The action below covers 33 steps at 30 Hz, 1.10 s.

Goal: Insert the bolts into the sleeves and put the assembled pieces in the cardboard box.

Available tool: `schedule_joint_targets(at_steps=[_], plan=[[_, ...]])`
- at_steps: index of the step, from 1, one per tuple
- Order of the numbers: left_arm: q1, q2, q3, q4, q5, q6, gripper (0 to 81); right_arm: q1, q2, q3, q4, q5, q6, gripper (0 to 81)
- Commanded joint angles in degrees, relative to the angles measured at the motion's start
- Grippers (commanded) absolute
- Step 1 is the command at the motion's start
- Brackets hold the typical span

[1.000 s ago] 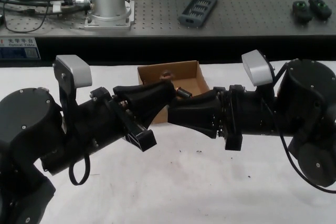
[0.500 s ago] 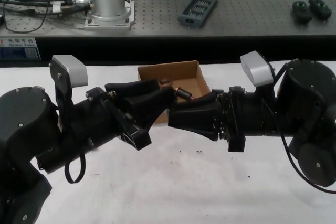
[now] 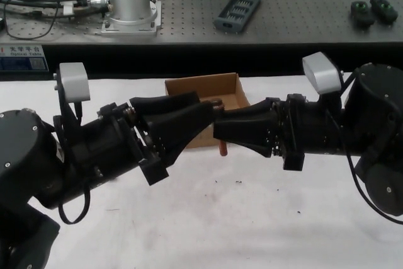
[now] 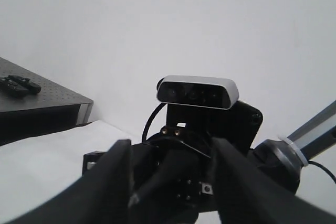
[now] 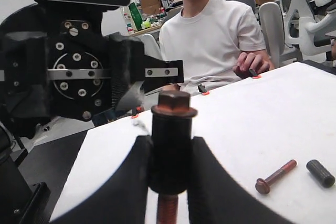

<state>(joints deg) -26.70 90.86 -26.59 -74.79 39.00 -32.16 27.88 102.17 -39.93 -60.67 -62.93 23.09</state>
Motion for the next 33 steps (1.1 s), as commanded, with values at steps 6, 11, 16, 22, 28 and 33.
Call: schedule_joint_targets(at_steps=[6,11,16,22,28,33], plan=[[1.8,0.0,0.0,2.5,0.7,-0.5,12.2,-2.5,-0.6,-0.3,0.0,0.1,4.3,6.6],[4.0,0.0,0.0,11.0,0.5,-0.3,0.6,-4.2,-0.7,-0.5,0.0,2.4,9.9,6.6],[4.0,-0.6,0.0,22.3,-6.8,1.8,0.6,-3.7,-2.2,-0.5,0.0,3.2,9.7,6.6],[2.9,-8.2,0.0,44.4,-26.0,15.7,0.6,-3.0,-8.9,-0.5,14.3,12.2,3.4,6.6],[0.3,-16.6,0.0,55.6,-43.1,23.1,0.6,-0.7,-16.6,-1.9,38.8,34.3,-8.9,6.6],[-2.0,-18.4,1.9,55.3,-53.3,24.7,0.6,3.9,-17.2,-8.5,54.4,48.7,-11.4,6.6]])
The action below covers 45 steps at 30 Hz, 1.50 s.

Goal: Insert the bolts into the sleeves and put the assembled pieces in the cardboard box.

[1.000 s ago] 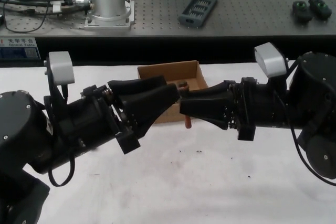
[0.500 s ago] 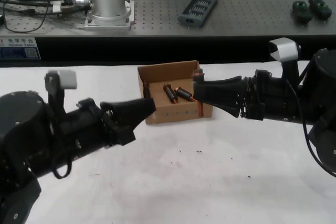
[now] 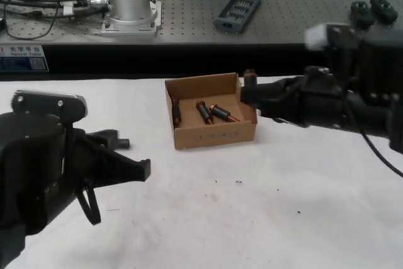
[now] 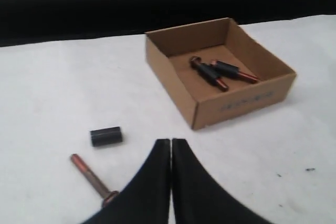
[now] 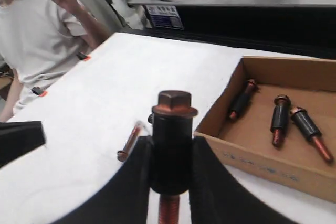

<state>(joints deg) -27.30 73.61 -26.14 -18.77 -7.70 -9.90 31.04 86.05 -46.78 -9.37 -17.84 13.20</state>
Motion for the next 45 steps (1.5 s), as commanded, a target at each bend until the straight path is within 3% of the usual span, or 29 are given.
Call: schedule_joint_targets(at_steps=[1,3,13,26,40,45], plan=[[-1.8,-1.1,2.2,-2.0,-6.8,2.7,0.6,1.6,-1.1,-3.4,6.2,7.5,-3.2,6.6],[-2.2,-1.1,4.3,-5.5,-6.8,2.7,0.6,2.5,-1.1,-6.8,10.3,10.9,-4.9,6.6],[-2.2,-1.1,12.5,-26.3,-7.6,2.5,0.6,1.1,8.9,-31.1,30.3,10.4,-7.9,6.6],[-2.0,2.3,12.6,-28.9,-10.1,4.0,0.6,-0.4,33.8,-60.6,52.8,12.7,-10.3,6.6],[-2.0,7.9,12.6,-39.0,-10.1,9.9,0.6,-3.8,48.5,-73.0,55.1,13.1,-10.3,6.6],[-2.0,9.4,12.6,-41.7,-10.1,11.6,0.6,-4.2,50.6,-73.1,51.6,8.9,-10.5,6.6]])
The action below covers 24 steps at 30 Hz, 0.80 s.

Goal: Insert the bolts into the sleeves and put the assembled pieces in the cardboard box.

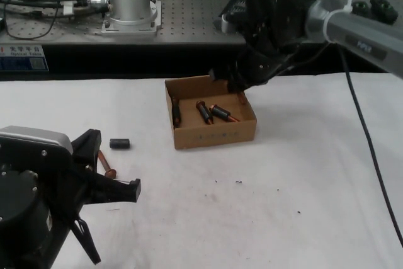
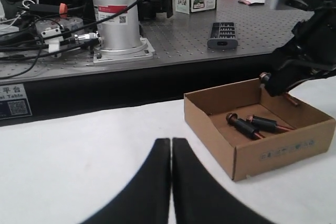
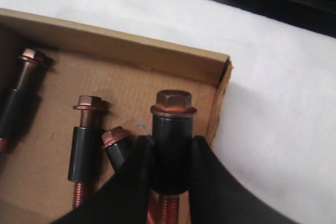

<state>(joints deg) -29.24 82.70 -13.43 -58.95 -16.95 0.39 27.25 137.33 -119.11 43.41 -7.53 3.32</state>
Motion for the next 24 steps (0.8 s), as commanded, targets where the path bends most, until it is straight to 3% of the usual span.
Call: schedule_joint_targets(at_steps=[1,14,20,24], plan=[[-0.1,0.6,-0.1,-1.6,-0.8,1.4,0.6,-0.4,-0.3,-1.0,-1.6,-1.7,-0.4,6.6],[-0.1,2.0,-0.1,-4.1,-0.8,2.6,0.6,-0.3,3.5,-1.1,0.9,-3.6,-0.4,6.6],[-0.1,2.0,-0.1,-4.1,-0.8,2.6,0.6,-0.1,3.5,-1.1,1.9,-6.8,-0.4,0.3],[-0.1,2.0,-0.1,-4.1,-0.8,2.6,0.6,0.2,3.5,-1.1,2.8,-6.8,-0.4,19.7]])
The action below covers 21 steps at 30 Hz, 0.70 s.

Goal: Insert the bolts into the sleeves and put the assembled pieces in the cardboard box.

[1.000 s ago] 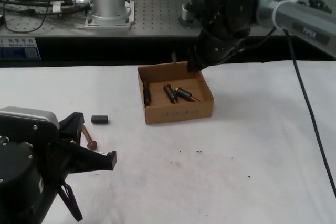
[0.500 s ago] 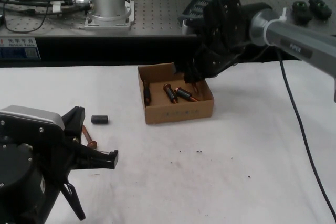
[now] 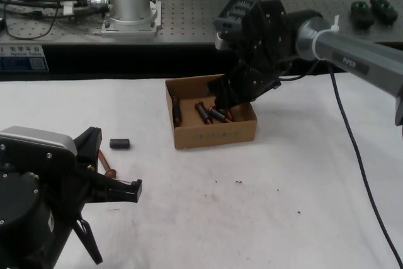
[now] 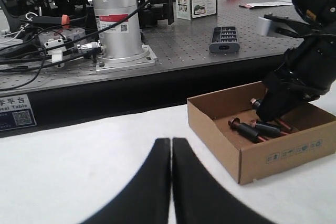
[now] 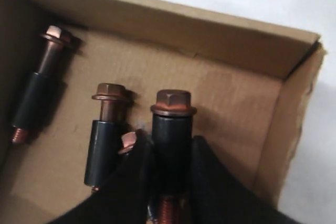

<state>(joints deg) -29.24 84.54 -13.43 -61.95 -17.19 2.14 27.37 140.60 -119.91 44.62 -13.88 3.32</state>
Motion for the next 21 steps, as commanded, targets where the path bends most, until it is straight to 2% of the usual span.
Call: schedule_joint_targets(at_steps=[1,4,13,21], plan=[[-0.1,0.2,-0.1,-1.1,-0.6,0.8,0.6,0.1,0.3,-0.3,1.8,-0.4,-0.4,25.6],[-0.1,0.2,-0.1,-1.1,-0.6,0.8,0.6,0.4,0.1,-0.3,1.8,-1.3,-0.4,33.3],[-0.1,0.2,-0.1,-2.1,-0.6,0.8,0.6,1.7,-6.3,-0.3,2.9,-1.3,-0.4,33.1],[-0.1,0.2,-0.1,-2.4,-0.6,0.9,0.6,3.9,-14.9,-0.3,9.5,-1.3,-1.3,33.1]])
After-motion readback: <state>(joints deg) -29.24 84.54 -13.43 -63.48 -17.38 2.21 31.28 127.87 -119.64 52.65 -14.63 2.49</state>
